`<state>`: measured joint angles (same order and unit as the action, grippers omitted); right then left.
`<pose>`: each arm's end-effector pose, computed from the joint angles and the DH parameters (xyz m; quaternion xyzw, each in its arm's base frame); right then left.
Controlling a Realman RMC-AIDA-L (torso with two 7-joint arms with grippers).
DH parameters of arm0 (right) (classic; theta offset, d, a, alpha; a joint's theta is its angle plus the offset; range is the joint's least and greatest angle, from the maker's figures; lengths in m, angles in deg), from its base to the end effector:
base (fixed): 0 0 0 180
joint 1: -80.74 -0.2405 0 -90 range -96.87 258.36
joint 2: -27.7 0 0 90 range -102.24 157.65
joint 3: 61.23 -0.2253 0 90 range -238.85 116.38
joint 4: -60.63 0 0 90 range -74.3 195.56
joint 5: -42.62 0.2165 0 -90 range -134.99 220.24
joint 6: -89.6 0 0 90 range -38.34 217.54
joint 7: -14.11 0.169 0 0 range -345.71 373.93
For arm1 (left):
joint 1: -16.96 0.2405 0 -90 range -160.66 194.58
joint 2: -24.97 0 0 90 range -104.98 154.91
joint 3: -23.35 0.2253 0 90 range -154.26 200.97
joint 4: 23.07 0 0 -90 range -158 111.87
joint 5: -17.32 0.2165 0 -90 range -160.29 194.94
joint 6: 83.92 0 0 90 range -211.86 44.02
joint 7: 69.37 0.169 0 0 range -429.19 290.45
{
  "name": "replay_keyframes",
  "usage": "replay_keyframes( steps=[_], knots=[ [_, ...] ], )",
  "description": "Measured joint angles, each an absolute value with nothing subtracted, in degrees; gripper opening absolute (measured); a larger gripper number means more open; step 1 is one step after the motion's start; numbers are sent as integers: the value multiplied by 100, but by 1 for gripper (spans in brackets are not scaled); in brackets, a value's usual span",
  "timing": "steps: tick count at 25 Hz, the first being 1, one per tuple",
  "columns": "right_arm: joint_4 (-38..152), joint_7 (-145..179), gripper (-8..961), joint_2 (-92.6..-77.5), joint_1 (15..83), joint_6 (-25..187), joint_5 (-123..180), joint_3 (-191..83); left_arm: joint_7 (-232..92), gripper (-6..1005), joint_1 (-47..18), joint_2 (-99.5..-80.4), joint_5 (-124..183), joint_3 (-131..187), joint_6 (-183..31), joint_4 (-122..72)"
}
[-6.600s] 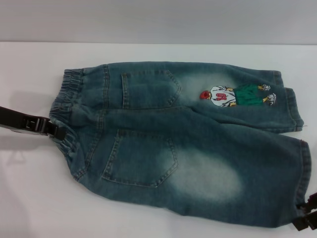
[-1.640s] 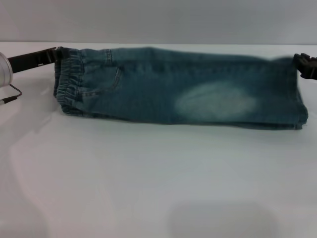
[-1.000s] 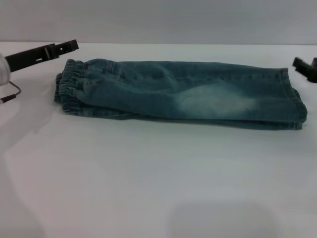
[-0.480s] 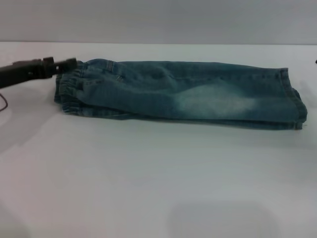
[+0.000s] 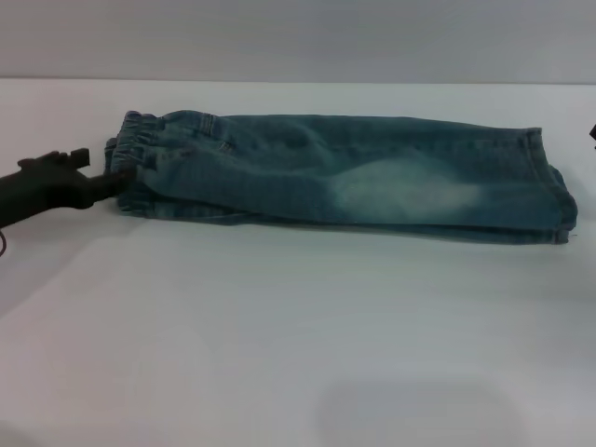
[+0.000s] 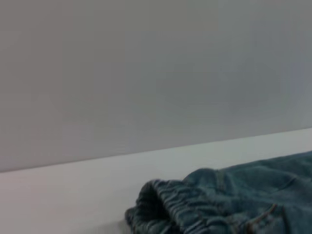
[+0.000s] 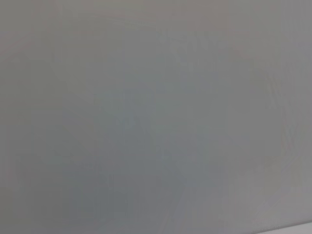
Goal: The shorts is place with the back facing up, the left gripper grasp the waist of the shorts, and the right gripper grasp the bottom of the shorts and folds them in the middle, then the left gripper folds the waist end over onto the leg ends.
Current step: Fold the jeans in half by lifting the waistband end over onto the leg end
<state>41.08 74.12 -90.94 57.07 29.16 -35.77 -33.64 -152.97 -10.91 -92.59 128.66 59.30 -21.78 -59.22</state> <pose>0.3458 0.3558 0.0430 -0.6989 0.3920 0.3366 0.4945 -0.3100 0.3780 0.0322 -0.8494 -0.3440 -0.1820 0.3565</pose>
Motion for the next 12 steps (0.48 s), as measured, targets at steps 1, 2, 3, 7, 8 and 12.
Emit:
replay_keyframes(
  steps=[1,2,3,7,8,12],
  knots=[
    [4111,7411,570,-9094,5727,2872,-3577,-3363,-15185,837,-1082,-9257,12823,5930,-2236,-5850],
    [4113,7411,571,-9095,5749,2828,-3577,-3363,-15064,837,-1065,-9257,12755,5929,-2305,-5790],
    [4114,7411,571,-9095,5761,2805,-3577,-3364,-14965,836,-1050,-9259,12698,5929,-2343,-5760],
    [4136,7408,571,-9102,5817,2688,-3577,-3364,-14484,835,-1000,-9272,12376,5929,-2488,-5561],
    [4139,7408,571,-9102,5831,2673,-3577,-3364,-14411,834,-1000,-9273,12323,5929,-2515,-5511],
    [4139,7409,571,-9102,5893,2625,-3577,-3336,-14276,833,-1026,-9274,12244,5973,-2646,-5393]
  ],
)
